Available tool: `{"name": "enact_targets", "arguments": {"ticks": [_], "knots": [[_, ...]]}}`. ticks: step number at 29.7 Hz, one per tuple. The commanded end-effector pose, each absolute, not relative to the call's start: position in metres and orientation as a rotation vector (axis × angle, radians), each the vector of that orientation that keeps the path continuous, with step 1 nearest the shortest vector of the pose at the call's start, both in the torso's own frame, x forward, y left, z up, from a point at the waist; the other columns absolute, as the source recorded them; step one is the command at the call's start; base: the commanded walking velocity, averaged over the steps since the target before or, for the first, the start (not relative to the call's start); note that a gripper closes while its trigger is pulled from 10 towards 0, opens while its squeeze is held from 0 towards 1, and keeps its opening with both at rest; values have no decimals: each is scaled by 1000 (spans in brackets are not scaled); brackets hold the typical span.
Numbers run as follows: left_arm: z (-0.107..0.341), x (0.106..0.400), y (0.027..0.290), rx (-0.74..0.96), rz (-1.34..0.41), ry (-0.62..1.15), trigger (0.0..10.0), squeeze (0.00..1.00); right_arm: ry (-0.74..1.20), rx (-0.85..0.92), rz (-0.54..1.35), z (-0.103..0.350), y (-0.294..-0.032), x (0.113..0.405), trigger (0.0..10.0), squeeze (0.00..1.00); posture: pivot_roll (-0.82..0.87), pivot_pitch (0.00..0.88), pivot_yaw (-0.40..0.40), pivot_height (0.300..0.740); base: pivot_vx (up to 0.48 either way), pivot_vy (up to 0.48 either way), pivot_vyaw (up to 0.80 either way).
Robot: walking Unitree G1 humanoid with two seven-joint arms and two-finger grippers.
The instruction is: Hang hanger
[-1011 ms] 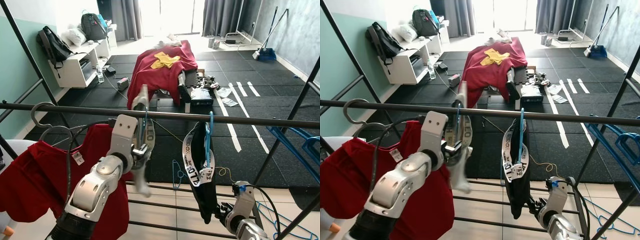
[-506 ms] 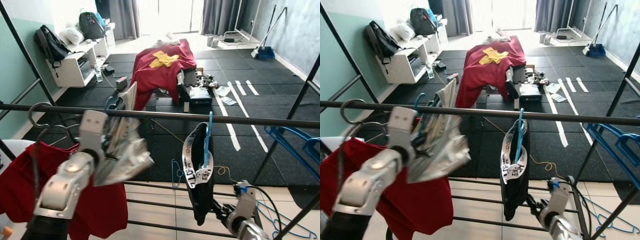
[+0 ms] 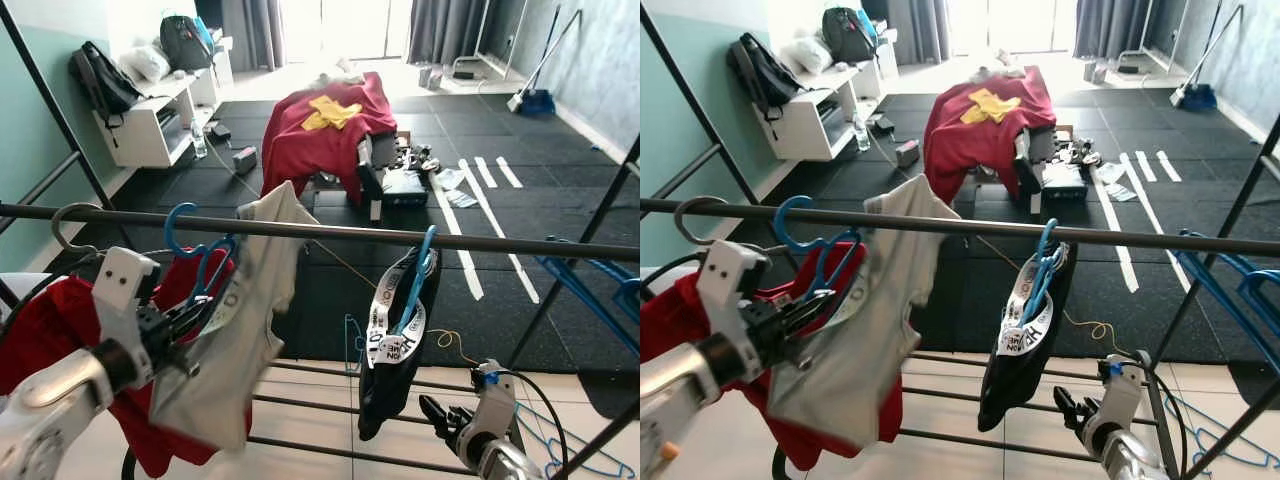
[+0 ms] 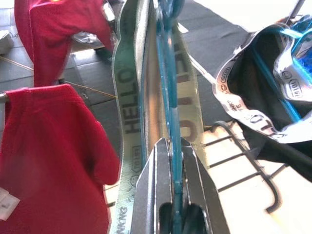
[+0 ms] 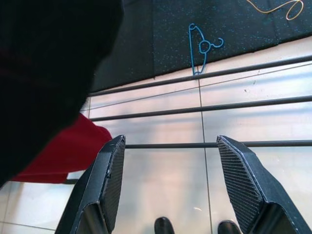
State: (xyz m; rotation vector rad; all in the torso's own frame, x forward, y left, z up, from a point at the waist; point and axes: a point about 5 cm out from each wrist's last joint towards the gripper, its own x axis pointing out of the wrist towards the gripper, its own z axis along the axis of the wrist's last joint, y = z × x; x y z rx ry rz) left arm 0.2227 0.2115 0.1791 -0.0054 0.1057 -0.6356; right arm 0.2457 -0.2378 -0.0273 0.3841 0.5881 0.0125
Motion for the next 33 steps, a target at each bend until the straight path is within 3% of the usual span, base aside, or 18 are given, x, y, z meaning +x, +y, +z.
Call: {"name": "enact_targets", "arguments": {"ticks": [1,8,25,33], "knots": [[195,215,211,24,-714,42,10000,0,608,396,4,-31,-238,242,10000,0,-58,0,40,740,0,0,0],[171,210,230,63,-659,172,10000,0,612,392,4,-31,-239,241,10000,0,-60,0,37,740,-42,0,0],[146,195,275,-51,-513,202,10000,0,647,356,-12,-31,-245,240,10000,0,-51,0,19,740,-480,0,0],[149,220,297,-81,-359,86,10000,0,593,285,50,-20,-241,256,10000,0,-47,0,7,740,-230,0,0]]}}
